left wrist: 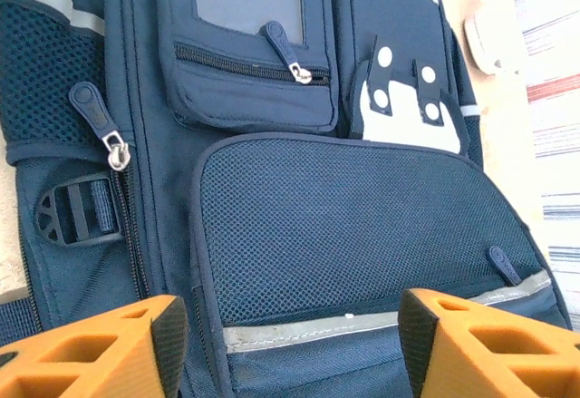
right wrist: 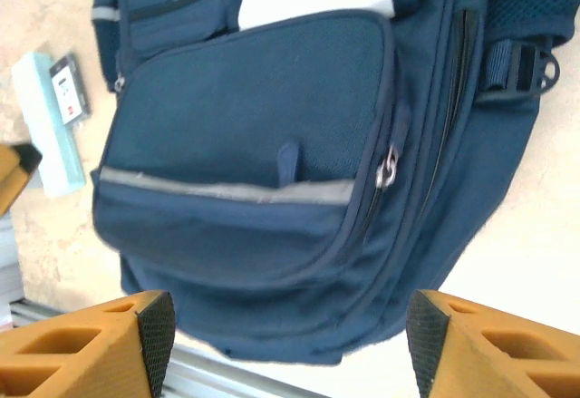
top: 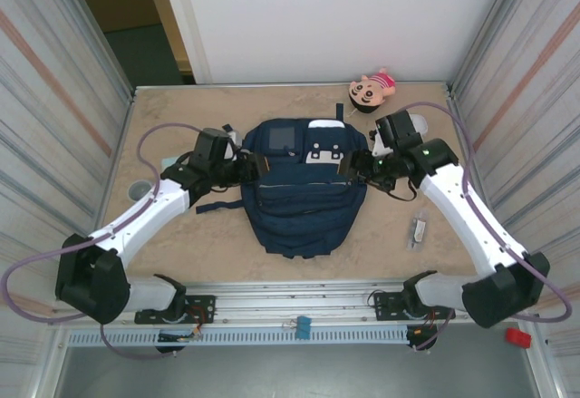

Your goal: Pack the student bag

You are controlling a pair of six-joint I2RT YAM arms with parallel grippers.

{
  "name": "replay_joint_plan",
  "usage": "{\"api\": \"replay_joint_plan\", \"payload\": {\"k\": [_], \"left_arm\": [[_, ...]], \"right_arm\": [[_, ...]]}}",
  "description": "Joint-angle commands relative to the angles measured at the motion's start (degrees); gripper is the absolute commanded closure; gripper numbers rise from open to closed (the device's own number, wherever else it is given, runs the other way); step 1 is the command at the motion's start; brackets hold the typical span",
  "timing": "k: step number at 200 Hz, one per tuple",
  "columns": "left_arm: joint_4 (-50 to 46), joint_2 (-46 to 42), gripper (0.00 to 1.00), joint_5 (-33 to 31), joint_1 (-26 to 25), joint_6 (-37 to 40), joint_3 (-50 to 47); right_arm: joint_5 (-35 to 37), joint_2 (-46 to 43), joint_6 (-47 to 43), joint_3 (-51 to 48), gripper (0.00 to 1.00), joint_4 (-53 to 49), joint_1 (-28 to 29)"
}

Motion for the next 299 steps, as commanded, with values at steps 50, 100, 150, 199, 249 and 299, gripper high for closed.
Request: {"api": "replay_joint_plan", "payload": {"k": [50,100,150,199,249,299], "left_arm": [[-10.92,1.00,0.26,-4.42,11.02,3.01,0.55],[-17.51,1.70,0.13,-11.93,24.86,7.54,-2.26],[-20.27,5.84,0.07,-18.17,30.98,13.23,-1.55],[-19.90,11.60,0.05,-18.89,32.67,14.84,-1.41],[-19.18,17.66,0.06,-20.12,32.65,16.77,-0.76],[-18.12,19.95,0.15,-19.91,32.74,16.46,-1.16]], "right_arm": [[-1.06,6.38,-3.83,0.12,0.29,6.92,-0.48],[4.41,5.45,-4.45,-0.08,0.29,9.25,4.46],[4.86,4.40,-3.53,-2.79,0.29,12.47,5.89],[4.68,3.68,-2.65,-4.77,0.28,14.36,6.01],[5.02,2.86,-2.70,-5.03,0.28,14.19,6.00],[5.34,2.05,-2.35,-5.23,0.28,14.49,6.05]]}}
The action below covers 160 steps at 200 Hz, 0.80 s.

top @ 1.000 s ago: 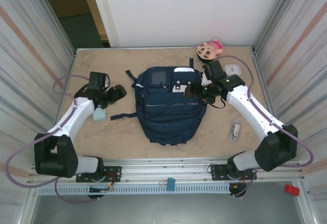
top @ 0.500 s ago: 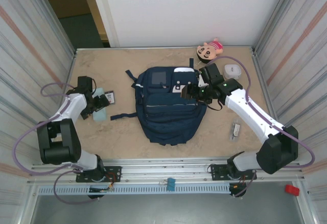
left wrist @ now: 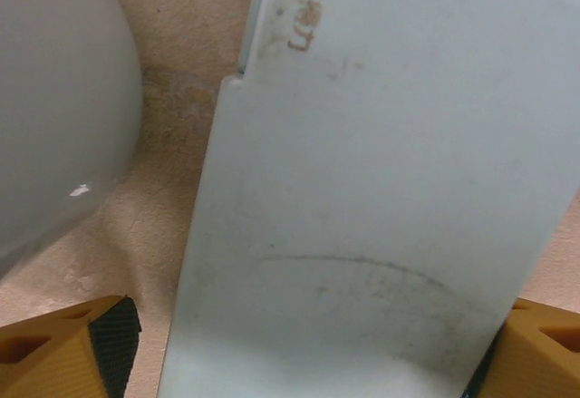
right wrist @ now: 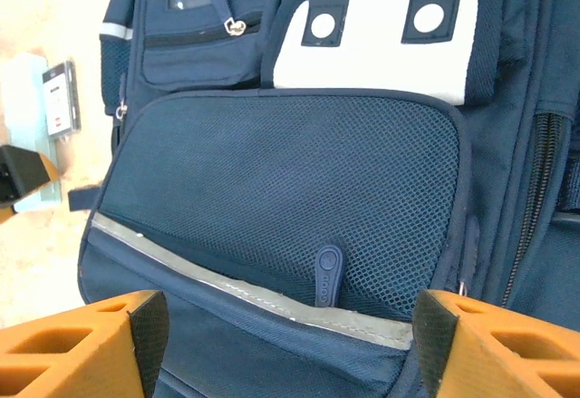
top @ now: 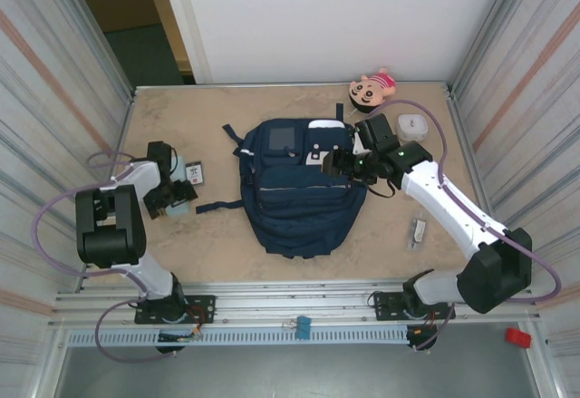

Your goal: Pack the student bag

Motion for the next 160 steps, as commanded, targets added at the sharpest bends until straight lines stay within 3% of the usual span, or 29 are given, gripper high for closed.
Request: {"api": "replay_joint_plan", "payload": {"k": [1,31,97,133,160], "left_arm": [[0.32,0.97,0.15,-0.85,0.04,0.89,0.31],[0.60,-1.64,0.34,-0.24,-0.09,0.30,-0.29],[-0.39,-13.73,0.41,6.54,-3.11,0.86,-1.53],[5.48,-22.69,0.49,16.48,-8.99,10.14,-1.53],[10.45,-27.16,0.55,28.17,-13.95,21.88,-1.55]], "right_arm": [[0.92,-1.66,0.51,-0.40,0.28,0.31,0.49],[0.84,-2.40,0.56,-0.45,0.28,0.42,0.47],[-2.33,-4.28,0.70,-0.88,0.27,3.01,0.22],[-12.96,-5.75,-0.68,-0.55,0.27,5.79,-3.92],[-20.88,-6.91,-3.94,1.37,0.27,6.06,-6.17]]}}
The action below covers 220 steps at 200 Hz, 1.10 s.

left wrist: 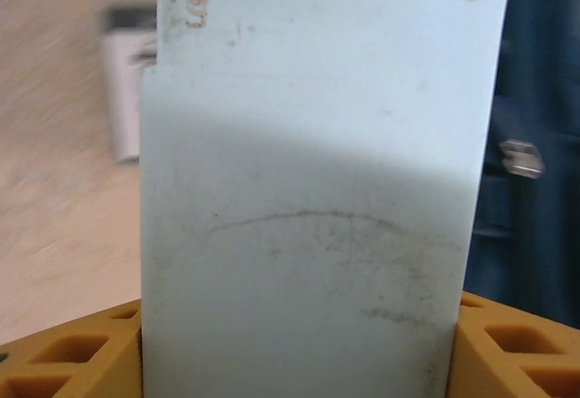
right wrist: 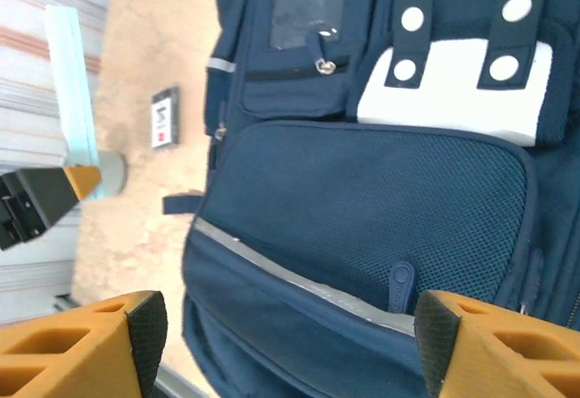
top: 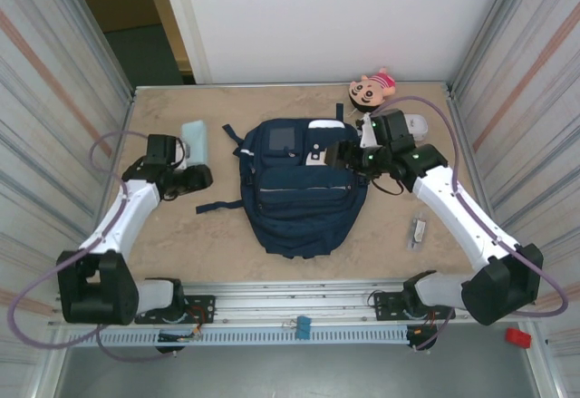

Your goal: Pack the student bag

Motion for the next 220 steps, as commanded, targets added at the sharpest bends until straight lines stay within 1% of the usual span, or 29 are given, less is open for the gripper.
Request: {"api": "replay_joint_plan", "payload": {"k": [1,13,28,44,60,72,89,109,135,156,176,220], "left_arm": [[6.07,-3.77,0.55,12.97,-3.43,12.95,0.16],[7.13,-4.83,0.57,16.34,-5.65,16.52,0.39],[8.97,-5.24,0.57,16.89,-8.63,17.01,0.94],[12.27,-5.01,0.57,19.54,-11.30,13.73,1.27],[15.78,-4.58,0.56,21.41,-14.81,10.94,1.23],[18.13,-3.90,0.55,21.54,-17.45,9.03,1.07],[20.38,-2.48,0.55,21.71,-19.98,6.02,1.05],[21.62,-0.78,0.55,22.06,-21.34,3.47,1.02],[23.08,0.17,0.55,22.50,-21.68,1.56,0.53],[24.00,0.10,0.54,22.78,-22.01,0.74,0.25],[25.52,0.00,0.54,23.01,-22.52,-0.39,-0.39],[26.36,0.65,0.54,21.76,-24.12,-1.09,-0.88]], "right_arm": [[-9.81,-2.48,-3.60,1.84,0.27,1.46,-1.38],[-12.28,-2.69,-3.77,2.40,0.26,1.47,-1.31],[-12.79,-3.31,-2.06,1.76,0.26,3.05,0.03],[-9.32,-4.41,0.52,-0.61,0.26,6.91,3.65],[-6.71,-4.76,4.09,-3.39,0.26,13.64,7.79],[-4.13,-4.29,6.19,-4.74,0.26,18.56,10.67],[1.11,-2.92,7.43,-4.79,0.28,21.76,13.89],[6.19,-1.22,7.12,-4.07,0.29,22.84,16.46],[7.37,0.75,7.17,-3.45,0.31,23.88,17.33],[10.07,2.09,8.80,-3.02,0.32,23.47,17.54],[10.48,3.03,10.56,-3.33,0.33,25.75,17.75],[7.66,6.23,13.27,-2.26,0.34,32.15,18.16]]}}
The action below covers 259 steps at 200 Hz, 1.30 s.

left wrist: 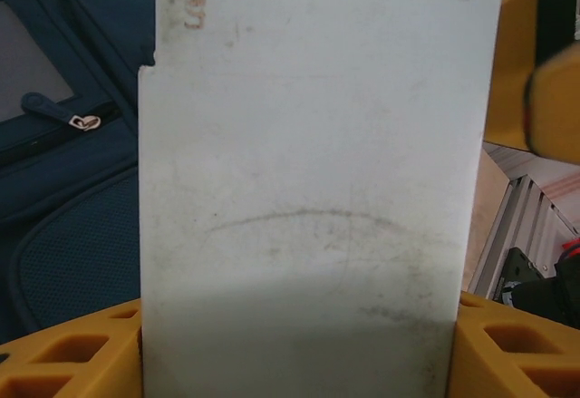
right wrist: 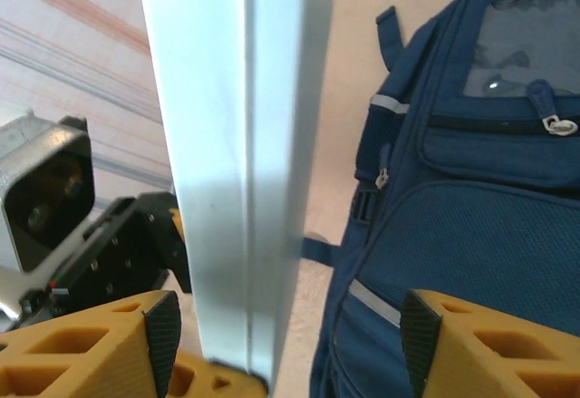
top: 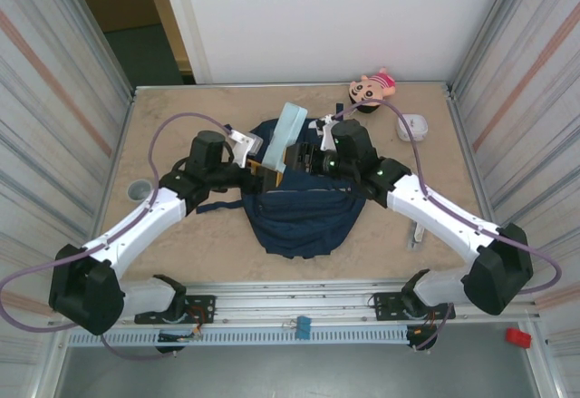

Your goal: Pack the student bag

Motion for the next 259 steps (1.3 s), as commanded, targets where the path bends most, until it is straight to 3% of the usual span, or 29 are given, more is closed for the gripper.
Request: {"api": "replay_joint_plan", "payload": {"k": [1,22,49,82,106,139,163,205,259], "left_arm": [[3.35,0.18,0.54,0.86,-0.77,-1.06,-0.47],[3.44,0.30,0.54,0.87,-1.39,-1.15,-0.16],[3.53,0.57,0.53,0.75,-1.78,-0.96,-0.11],[2.55,0.17,0.49,0.17,-2.14,0.94,0.04],[0.85,-0.97,0.30,-1.54,-2.87,6.29,0.80],[-4.38,-1.04,0.22,-4.60,-6.86,23.57,2.63],[-7.84,1.14,0.15,-10.46,-12.51,36.45,3.74],[-8.09,8.43,0.13,-13.96,-13.71,39.24,6.47],[-6.97,15.53,0.12,-18.80,-13.91,42.21,8.67]], "right_arm": [[-0.64,1.81,2.57,2.22,0.34,5.30,0.67],[0.33,3.09,2.96,2.93,0.39,4.94,0.92],[5.19,3.21,3.68,4.07,0.63,1.52,1.35],[6.92,0.60,3.39,2.88,0.78,1.21,1.10],[6.22,-3.30,3.36,1.26,0.78,-0.62,-1.38],[0.85,-13.43,2.42,-3.29,0.77,-6.30,-9.74],[0.76,-20.53,-5.35,-3.55,0.76,-17.21,-15.44],[8.93,-28.06,-25.88,-0.97,0.78,-31.45,-17.50],[12.29,-31.87,-41.70,-0.97,0.79,-33.90,-17.51]]}}
